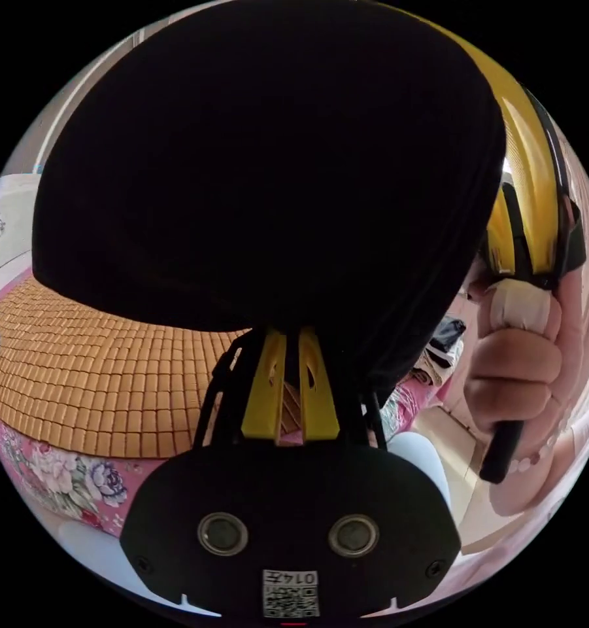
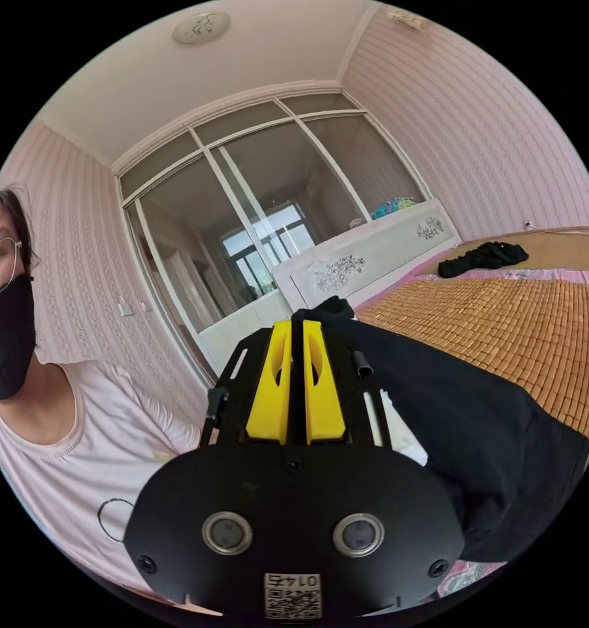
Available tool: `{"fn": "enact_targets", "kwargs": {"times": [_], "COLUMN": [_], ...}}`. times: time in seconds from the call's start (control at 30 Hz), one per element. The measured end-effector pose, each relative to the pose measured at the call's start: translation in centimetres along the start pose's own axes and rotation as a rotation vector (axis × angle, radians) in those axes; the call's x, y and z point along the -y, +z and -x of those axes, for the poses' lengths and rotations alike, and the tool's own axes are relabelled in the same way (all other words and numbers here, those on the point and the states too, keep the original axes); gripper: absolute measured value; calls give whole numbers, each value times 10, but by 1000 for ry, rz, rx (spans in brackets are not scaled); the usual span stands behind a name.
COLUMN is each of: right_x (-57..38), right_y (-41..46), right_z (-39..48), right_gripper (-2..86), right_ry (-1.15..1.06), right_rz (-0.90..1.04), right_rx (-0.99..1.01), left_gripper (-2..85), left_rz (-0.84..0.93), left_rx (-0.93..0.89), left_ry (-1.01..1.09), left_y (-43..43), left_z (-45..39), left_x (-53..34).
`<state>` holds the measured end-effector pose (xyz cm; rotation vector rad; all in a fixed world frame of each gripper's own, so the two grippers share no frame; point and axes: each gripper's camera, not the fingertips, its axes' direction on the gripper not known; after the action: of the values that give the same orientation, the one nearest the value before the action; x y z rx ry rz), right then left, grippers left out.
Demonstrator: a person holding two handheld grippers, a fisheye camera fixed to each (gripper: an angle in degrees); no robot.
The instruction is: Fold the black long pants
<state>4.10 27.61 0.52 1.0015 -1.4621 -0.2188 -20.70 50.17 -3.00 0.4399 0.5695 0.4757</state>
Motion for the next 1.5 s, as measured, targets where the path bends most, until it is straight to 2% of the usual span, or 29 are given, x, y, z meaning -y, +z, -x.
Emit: {"fn": "enact_targets", "kwargs": {"times": [0.1,0.2,0.27,0.33,0.4,0.47,0.6,0.67,0.77,0.9,1.03,1.23,1.33,1.4,1.5], "right_x": [41,72,70,52,23,-28,-118,-171,-189,-164,-130,-115,-118,-121,-123], "right_y": [19,-1,-35,-58,-74,-86,-84,-88,-99,-74,16,168,228,261,312], "right_z": [23,41,39,22,-10,-61,-120,-130,-124,-115,-108,-107,-93,-91,-98], "right_gripper": [18,18,18,18,17,16,10,3,0,2,21,105,115,123,144], "right_ry": [-138,-226,-223,-149,-42,129,432,570,607,465,220,24,-156,-241,-286], "right_rz": [-31,-257,-479,-583,-595,-479,-205,-203,-232,-93,89,391,481,515,591], "right_rx": [83,133,50,-77,-180,-304,-568,-677,-731,-765,-658,-561,-626,-666,-654], "left_gripper": [-7,-9,-10,-10,-10,-9,-8,-8,-7,-8,-9,-9,-8,-2,38], "left_rz": [-137,-210,-240,-202,-25,98,438,487,445,366,388,295,282,285,260], "left_rx": [83,154,170,140,51,3,-151,-197,-262,-254,-235,-206,30,293,437], "left_ry": [33,150,216,286,323,325,78,4,-18,49,123,29,-19,-84,-178], "left_y": [-61,-106,-123,-124,-101,-75,-11,-6,-25,-62,-77,-150,-199,-232,-255], "left_z": [24,31,35,39,50,60,89,92,95,103,102,157,205,249,295], "left_x": [46,96,113,119,105,69,-47,-81,-98,-88,-85,-89,-89,-87,-86]}}
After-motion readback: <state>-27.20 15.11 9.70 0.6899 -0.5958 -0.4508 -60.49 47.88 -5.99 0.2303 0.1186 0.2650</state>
